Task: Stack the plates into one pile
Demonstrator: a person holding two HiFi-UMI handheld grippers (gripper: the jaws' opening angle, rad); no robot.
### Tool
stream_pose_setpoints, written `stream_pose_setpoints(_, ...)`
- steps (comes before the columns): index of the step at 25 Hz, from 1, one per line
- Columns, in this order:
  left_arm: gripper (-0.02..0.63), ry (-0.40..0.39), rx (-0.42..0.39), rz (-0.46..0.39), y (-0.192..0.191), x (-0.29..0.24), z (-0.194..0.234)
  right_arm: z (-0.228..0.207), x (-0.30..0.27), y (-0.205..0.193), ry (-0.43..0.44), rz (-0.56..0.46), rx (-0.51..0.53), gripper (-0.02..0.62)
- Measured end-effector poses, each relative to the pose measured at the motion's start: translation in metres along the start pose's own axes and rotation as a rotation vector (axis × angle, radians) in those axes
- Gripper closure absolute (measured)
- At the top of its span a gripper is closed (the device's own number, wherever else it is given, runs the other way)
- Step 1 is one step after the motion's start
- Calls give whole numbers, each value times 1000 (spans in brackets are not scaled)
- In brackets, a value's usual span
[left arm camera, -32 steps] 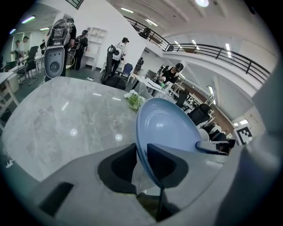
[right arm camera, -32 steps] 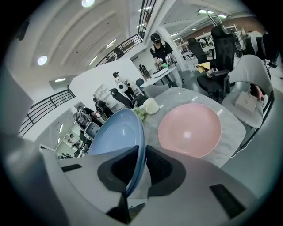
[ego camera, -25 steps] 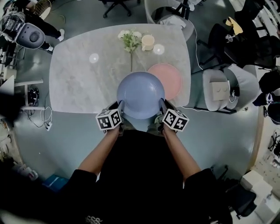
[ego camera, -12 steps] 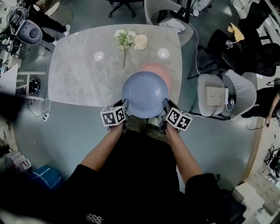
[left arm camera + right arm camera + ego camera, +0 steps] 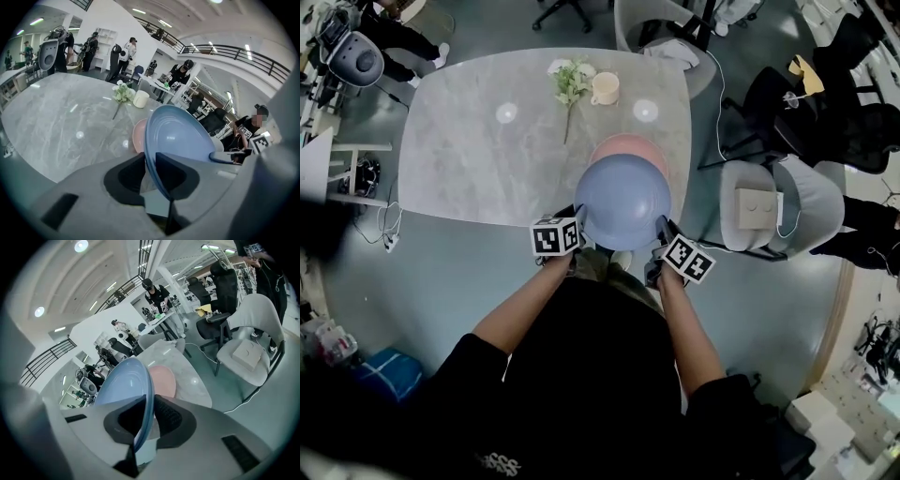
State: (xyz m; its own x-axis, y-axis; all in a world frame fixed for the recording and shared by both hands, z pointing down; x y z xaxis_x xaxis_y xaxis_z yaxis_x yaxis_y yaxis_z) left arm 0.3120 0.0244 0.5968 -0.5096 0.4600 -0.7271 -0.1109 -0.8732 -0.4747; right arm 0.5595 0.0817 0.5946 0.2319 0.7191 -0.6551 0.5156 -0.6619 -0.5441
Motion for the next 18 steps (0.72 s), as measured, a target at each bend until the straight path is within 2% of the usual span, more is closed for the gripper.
stream_pose_setpoints(10,522,-31,-18,55,10,-57,11,-26,-42,6,-58,31,2,546)
stream_pose_setpoints(14,515,-37,-73,77,17,-81,15,-38,-65,7,-78,50,3,546)
stream_pose_setpoints(18,512,-21,-107,100,19,-103,21,-51,-87,3,-103,91,56,546)
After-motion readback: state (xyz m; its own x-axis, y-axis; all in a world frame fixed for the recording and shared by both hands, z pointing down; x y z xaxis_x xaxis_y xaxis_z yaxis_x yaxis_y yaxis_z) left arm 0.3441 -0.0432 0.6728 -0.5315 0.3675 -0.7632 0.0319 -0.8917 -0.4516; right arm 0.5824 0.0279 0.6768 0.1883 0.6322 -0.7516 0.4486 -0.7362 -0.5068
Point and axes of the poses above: the fingertips, and each gripper's own axes: x backward along the fingers, z to its left, y out of its top, the point moved 3 cm from there along x, backward along the fingers, and after that the axes turned 6 degrees about x, right-handed, at the moved point
